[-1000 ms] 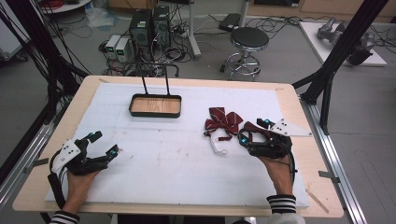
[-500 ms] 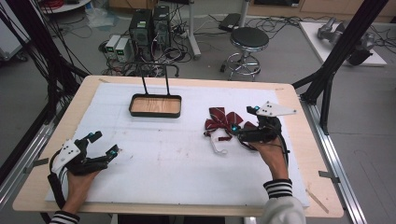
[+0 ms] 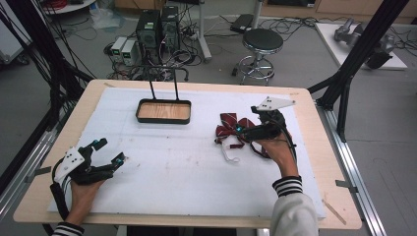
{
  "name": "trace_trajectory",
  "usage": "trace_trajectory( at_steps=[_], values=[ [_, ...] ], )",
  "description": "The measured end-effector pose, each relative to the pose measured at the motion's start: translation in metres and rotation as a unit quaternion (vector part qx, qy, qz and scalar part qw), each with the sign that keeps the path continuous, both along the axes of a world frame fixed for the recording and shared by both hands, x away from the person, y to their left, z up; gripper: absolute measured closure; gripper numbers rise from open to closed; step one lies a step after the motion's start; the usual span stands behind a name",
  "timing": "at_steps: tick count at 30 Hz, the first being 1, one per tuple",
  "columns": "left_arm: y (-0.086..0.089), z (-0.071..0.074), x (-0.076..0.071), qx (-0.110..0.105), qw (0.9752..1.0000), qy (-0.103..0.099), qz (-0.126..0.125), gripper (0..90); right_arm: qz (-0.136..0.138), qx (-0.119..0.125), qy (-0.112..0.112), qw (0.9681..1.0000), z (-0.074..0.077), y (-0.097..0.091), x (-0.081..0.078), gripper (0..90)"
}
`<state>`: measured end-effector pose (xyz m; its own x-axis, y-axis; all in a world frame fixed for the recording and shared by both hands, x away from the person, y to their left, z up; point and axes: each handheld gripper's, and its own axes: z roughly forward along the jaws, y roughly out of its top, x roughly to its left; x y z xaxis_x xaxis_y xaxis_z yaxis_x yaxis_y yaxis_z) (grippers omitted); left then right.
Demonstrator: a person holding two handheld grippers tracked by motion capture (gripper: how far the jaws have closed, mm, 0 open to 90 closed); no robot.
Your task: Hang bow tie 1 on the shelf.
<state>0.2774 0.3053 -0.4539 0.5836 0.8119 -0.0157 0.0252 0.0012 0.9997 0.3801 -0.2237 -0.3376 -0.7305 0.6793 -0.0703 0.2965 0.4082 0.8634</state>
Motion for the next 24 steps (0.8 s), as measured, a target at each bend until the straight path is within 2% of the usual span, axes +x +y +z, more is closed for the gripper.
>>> trace_trajectory(
  at_steps=[1, 6, 7, 8, 10, 12, 13, 14, 16, 19, 24],
  values=[
    [0.000, 0.000, 0.000, 0.000, 1.0000, 0.000, 0.000, 14.8, -0.001, -0.007, 0.005, 1.0000, -0.001, 0.002, 0.006, 11.0],
    [0.000, 0.000, 0.000, 0.001, 1.0000, 0.001, -0.001, 14.8, -0.002, -0.015, 0.013, 0.9998, -0.004, 0.004, 0.015, 10.9],
    [0.000, 0.000, 0.000, 0.000, 1.0000, 0.001, -0.001, 14.8, -0.002, -0.019, 0.021, 0.9996, -0.005, 0.005, 0.018, 10.9],
    [0.000, 0.000, 0.000, 0.000, 1.0000, 0.001, -0.001, 14.8, 0.005, -0.034, 0.029, 0.9990, -0.007, 0.008, 0.023, 11.0],
    [0.000, 0.000, 0.000, 0.000, 1.0000, 0.001, -0.001, 14.8, 0.006, -0.040, 0.034, 0.9986, -0.009, 0.010, 0.025, 10.9],
    [0.000, 0.000, 0.000, 0.000, 1.0000, 0.000, 0.000, 14.8, 0.014, -0.058, 0.052, 0.9969, -0.014, 0.015, 0.032, 11.0],
    [0.000, 0.000, 0.000, 0.000, 1.0000, -0.001, 0.000, 14.8, 0.014, -0.058, 0.052, 0.9969, -0.014, 0.015, 0.032, 11.0],
    [0.000, 0.000, 0.000, -0.001, 1.0000, -0.001, 0.000, 14.8, 0.014, -0.074, 0.058, 0.9955, -0.018, 0.019, 0.036, 11.0],
    [0.000, 0.000, 0.000, -0.001, 1.0000, -0.002, 0.000, 14.8, 0.016, -0.077, 0.058, 0.9952, -0.018, 0.019, 0.037, 10.9],
    [0.000, 0.000, 0.000, 0.000, 1.0000, -0.001, 0.000, 14.8, 0.015, -0.092, 0.071, 0.9931, -0.025, 0.024, 0.041, 11.0],
    [0.000, 0.000, 0.000, -0.001, 1.0000, 0.001, 0.000, 14.8, 0.011, -0.100, 0.083, 0.9914, -0.030, 0.026, 0.047, 11.0]
  ],
)
